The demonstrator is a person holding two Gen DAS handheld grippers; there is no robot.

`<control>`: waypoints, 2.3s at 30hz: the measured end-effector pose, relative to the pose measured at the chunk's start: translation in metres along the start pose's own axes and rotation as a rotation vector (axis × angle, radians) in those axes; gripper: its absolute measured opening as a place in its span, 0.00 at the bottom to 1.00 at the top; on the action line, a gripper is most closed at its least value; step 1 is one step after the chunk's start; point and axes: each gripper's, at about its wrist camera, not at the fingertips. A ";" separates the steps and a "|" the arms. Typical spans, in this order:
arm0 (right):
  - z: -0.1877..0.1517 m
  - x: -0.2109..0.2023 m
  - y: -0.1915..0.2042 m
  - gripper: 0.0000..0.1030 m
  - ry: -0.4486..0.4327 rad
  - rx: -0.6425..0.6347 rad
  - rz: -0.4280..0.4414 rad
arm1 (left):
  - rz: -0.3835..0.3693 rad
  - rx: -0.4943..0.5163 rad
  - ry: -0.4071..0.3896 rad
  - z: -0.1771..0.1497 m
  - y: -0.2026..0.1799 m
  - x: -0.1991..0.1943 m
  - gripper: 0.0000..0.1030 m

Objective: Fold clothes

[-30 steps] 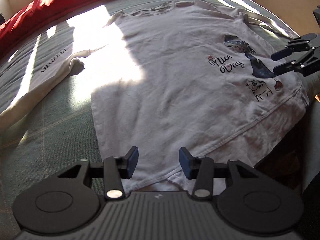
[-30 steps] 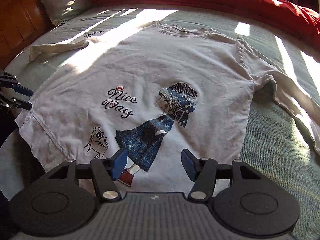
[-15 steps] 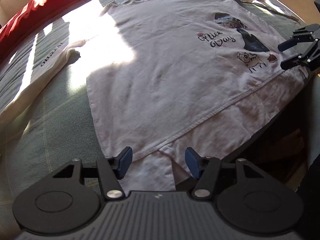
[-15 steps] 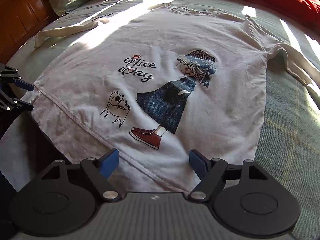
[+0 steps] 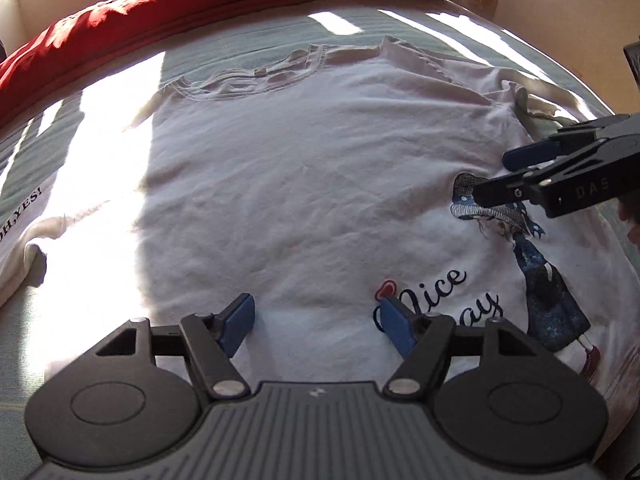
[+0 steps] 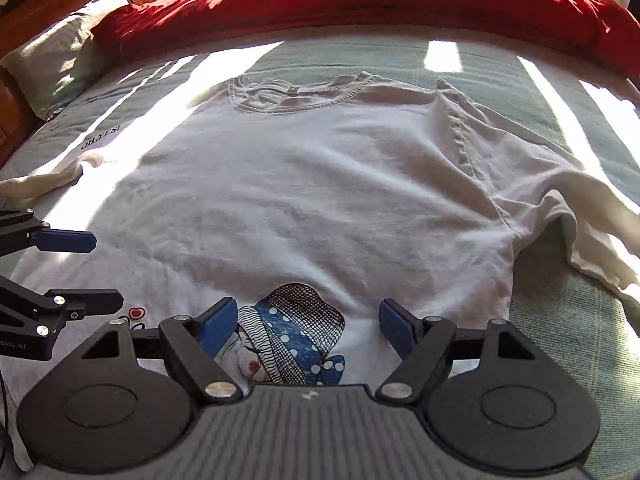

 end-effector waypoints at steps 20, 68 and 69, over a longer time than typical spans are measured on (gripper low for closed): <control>-0.060 -0.028 0.100 0.89 0.183 -0.475 0.135 | 0.031 0.012 0.007 -0.011 0.000 -0.036 0.90; -0.009 -0.035 0.035 1.00 -0.029 0.033 0.107 | 0.058 -0.128 -0.075 0.003 0.041 -0.045 0.99; -0.004 -0.026 0.027 1.00 -0.029 0.072 0.115 | 0.064 -0.131 -0.068 0.007 0.044 -0.035 0.99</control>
Point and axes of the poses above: each gripper's, at about its wrist camera, not at the fingertips, and x roughly the way its jaws point, y to its left, z to its top, and after that the axes turned 3 degrees about z, right-handed
